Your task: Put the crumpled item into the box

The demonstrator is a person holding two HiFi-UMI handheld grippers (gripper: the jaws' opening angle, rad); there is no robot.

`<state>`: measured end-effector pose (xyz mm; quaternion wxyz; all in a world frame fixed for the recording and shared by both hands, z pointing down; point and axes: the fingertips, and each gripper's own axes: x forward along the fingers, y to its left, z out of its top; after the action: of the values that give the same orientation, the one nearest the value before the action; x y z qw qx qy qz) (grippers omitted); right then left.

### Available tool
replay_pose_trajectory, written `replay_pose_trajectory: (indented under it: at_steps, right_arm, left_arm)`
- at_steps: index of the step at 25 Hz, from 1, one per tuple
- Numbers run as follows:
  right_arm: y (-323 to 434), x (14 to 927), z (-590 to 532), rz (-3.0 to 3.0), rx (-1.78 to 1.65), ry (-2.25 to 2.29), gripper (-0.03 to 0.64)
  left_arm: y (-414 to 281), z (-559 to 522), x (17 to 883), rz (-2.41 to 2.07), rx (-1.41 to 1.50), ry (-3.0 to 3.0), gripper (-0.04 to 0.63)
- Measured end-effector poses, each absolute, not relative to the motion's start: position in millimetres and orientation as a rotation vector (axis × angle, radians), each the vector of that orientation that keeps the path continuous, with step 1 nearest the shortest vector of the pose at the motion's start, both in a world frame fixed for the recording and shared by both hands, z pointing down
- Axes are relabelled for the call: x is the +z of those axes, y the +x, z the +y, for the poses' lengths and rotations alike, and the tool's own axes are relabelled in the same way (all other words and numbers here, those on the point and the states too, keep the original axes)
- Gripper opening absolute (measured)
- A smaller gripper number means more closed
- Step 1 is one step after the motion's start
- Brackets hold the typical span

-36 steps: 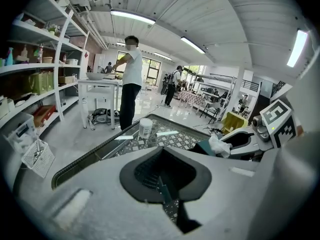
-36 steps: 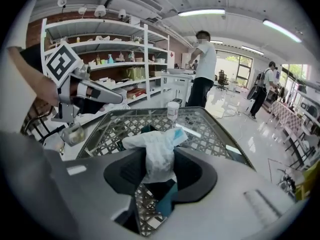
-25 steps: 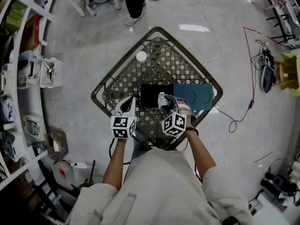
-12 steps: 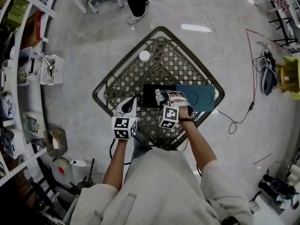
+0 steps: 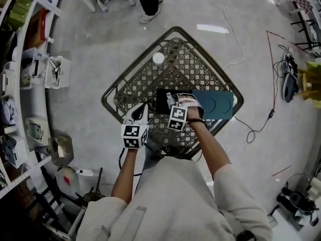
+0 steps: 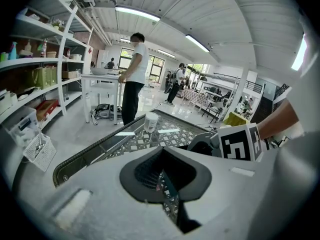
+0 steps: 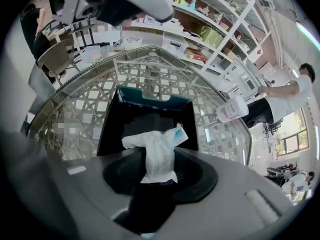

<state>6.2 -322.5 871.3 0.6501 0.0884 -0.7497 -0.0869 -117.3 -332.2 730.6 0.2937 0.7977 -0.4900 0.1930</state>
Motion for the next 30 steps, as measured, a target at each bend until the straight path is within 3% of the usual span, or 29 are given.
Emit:
replay_pose_trajectory:
  at_steps: [10,17,24,30]
  right_arm:
    - [1.0,877.6,-321.7,-1.711,-0.18,0.166,0.171]
    - [-0.1,869.4,-314.3,-1.749,-0.173,0.143,0.267]
    - [10.0,847.6,-313.1,-1.769,-0.204,0.202,0.264]
    - [16.3,811.0,-316.9,-1.88,-0.141,0.369,0.204]
  left_arm:
    - [-123.0,-330.5,730.1,-1.31,0.518,2.126,0.005]
    - [-119.3,-328.5,728.7,-1.306,0.516,2.134,0.005]
    - [-107.2,-329.3,722.6,-1.29,0.509,2.157,0.005]
    - [-95.4,-325.8,718.1,-1.277,0.514,2.176,0.005]
